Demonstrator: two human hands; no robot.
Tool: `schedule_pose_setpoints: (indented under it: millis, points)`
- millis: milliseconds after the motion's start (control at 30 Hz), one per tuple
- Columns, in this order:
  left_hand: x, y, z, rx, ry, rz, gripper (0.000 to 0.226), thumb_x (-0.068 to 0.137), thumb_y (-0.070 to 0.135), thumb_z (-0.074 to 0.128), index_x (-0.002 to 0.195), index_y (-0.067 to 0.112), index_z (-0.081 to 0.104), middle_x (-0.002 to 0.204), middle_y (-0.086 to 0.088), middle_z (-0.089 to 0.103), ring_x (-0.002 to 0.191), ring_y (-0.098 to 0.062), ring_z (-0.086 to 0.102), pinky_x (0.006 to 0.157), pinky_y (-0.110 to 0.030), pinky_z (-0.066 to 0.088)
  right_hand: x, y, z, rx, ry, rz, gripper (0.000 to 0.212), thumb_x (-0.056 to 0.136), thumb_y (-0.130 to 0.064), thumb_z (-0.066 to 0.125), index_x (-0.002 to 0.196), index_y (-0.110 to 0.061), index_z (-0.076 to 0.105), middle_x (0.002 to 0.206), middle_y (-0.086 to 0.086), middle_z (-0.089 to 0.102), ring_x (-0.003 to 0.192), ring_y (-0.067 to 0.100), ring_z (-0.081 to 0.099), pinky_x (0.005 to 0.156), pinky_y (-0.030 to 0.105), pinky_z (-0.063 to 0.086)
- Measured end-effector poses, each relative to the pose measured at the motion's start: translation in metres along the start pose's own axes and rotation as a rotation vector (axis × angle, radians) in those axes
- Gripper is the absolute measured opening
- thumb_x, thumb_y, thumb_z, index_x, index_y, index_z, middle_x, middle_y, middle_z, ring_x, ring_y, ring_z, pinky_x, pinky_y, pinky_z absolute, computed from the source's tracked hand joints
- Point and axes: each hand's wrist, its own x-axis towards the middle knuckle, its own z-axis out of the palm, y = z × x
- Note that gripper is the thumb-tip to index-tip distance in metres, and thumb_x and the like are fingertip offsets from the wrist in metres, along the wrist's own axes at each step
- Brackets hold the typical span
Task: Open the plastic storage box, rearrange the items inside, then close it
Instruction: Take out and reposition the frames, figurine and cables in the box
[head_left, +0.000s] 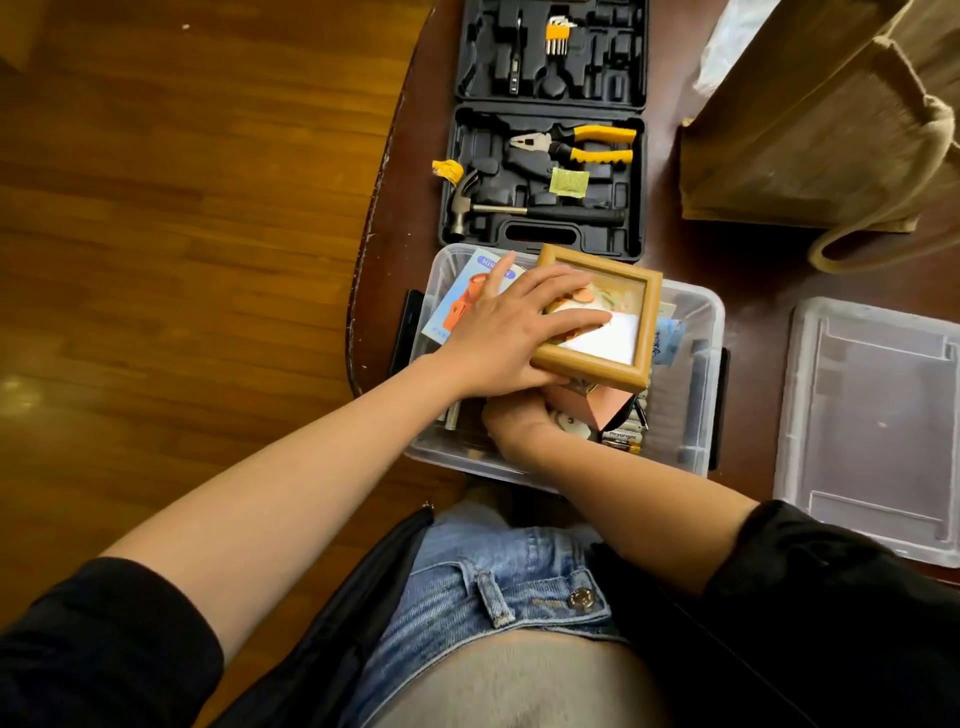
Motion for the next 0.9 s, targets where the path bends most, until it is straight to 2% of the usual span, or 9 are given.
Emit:
schedule_pose_setpoints:
  millis: [233,333,433,533,600,667,700,800,900]
  points:
    - [-0.001,0.0,0.001,0.023,-0.006,-0.001,0.067,0.081,0.051,0.064,0.141,0.037,0.04,0.154,0.0,0.028,0.143,-0.021,0.017,0.114,-0.056,0.001,0.005,-0.003,0.003,-0.061,-0.066,0.054,0.047,0.103,-0.013,0.024,0.148,-0.006,0.013,0.15,0.02,0.022,0.139,0.034,0.02,0.114,0.043,0.017]
    - [-0.001,0.0,0.001,0.02,-0.006,-0.004,0.067,0.081,0.05,0.065,0.141,0.037,0.04,0.154,0.0,0.028,0.144,-0.021,0.017,0.114,-0.056,0.001,0.007,0.0,0.004,-0.058,-0.134,-0.013,0.045,0.101,-0.011,0.033,0.144,-0.002,0.027,0.145,0.02,0.033,0.135,0.034,0.03,0.112,0.04,0.024]
    - [-0.001,0.0,0.001,0.015,-0.003,-0.004,0.067,0.08,0.049,0.067,0.141,0.037,0.041,0.154,0.001,0.028,0.143,-0.021,0.017,0.114,-0.056,0.001,0.003,0.001,-0.006,-0.066,-0.156,-0.039,0.045,0.102,-0.008,0.031,0.145,0.0,0.02,0.147,0.021,0.028,0.137,0.032,0.026,0.113,0.035,0.02]
    - [-0.001,0.0,0.0,0.006,0.016,0.0,0.066,0.079,0.047,0.068,0.139,0.037,0.043,0.153,0.001,0.03,0.142,-0.02,0.019,0.113,-0.055,0.001,-0.015,0.005,-0.02,0.076,-0.07,-0.206,0.048,0.099,-0.013,0.039,0.143,-0.001,0.023,0.145,0.021,0.03,0.135,0.033,0.029,0.112,0.035,0.022]
    - [-0.002,0.0,0.0,0.001,0.029,-0.001,0.065,0.078,0.048,0.067,0.139,0.037,0.044,0.153,0.001,0.031,0.142,-0.02,0.02,0.113,-0.054,0.001,-0.031,0.014,-0.026,0.138,0.032,-0.36,0.044,0.094,-0.019,0.047,0.135,-0.005,0.039,0.135,0.018,0.044,0.124,0.032,0.043,0.1,0.035,0.034]
    - [-0.002,0.0,0.001,-0.002,0.031,0.002,0.066,0.078,0.049,0.067,0.139,0.037,0.044,0.152,0.0,0.031,0.142,-0.021,0.021,0.114,-0.055,0.001,-0.048,0.03,-0.029,0.163,0.179,-0.43,0.027,0.088,-0.025,0.051,0.111,-0.012,0.059,0.11,0.013,0.063,0.101,0.03,0.058,0.076,0.029,0.04]
    - [-0.002,0.0,0.001,0.0,0.031,0.002,0.067,0.078,0.048,0.068,0.139,0.037,0.044,0.152,0.0,0.031,0.142,-0.021,0.021,0.114,-0.055,0.002,-0.056,0.038,-0.03,0.16,0.213,-0.433,0.022,0.086,-0.027,0.052,0.1,-0.014,0.062,0.099,0.009,0.066,0.092,0.029,0.061,0.07,0.029,0.041]
    - [-0.002,0.0,0.001,0.01,0.023,-0.003,0.068,0.078,0.049,0.068,0.14,0.037,0.042,0.153,0.0,0.03,0.143,-0.022,0.021,0.114,-0.056,0.003,-0.076,0.067,-0.027,0.164,0.145,-0.376,0.019,0.086,-0.021,0.055,0.1,-0.008,0.059,0.102,0.013,0.063,0.095,0.03,0.059,0.076,0.034,0.043]
    - [-0.002,0.001,0.001,0.017,0.017,-0.011,0.068,0.079,0.051,0.066,0.14,0.038,0.04,0.154,0.0,0.028,0.144,-0.022,0.02,0.114,-0.057,0.003,-0.087,0.096,-0.017,0.035,0.133,-0.266,0.017,0.089,-0.011,0.048,0.104,-0.006,0.054,0.103,0.013,0.061,0.091,0.033,0.061,0.07,0.037,0.045]
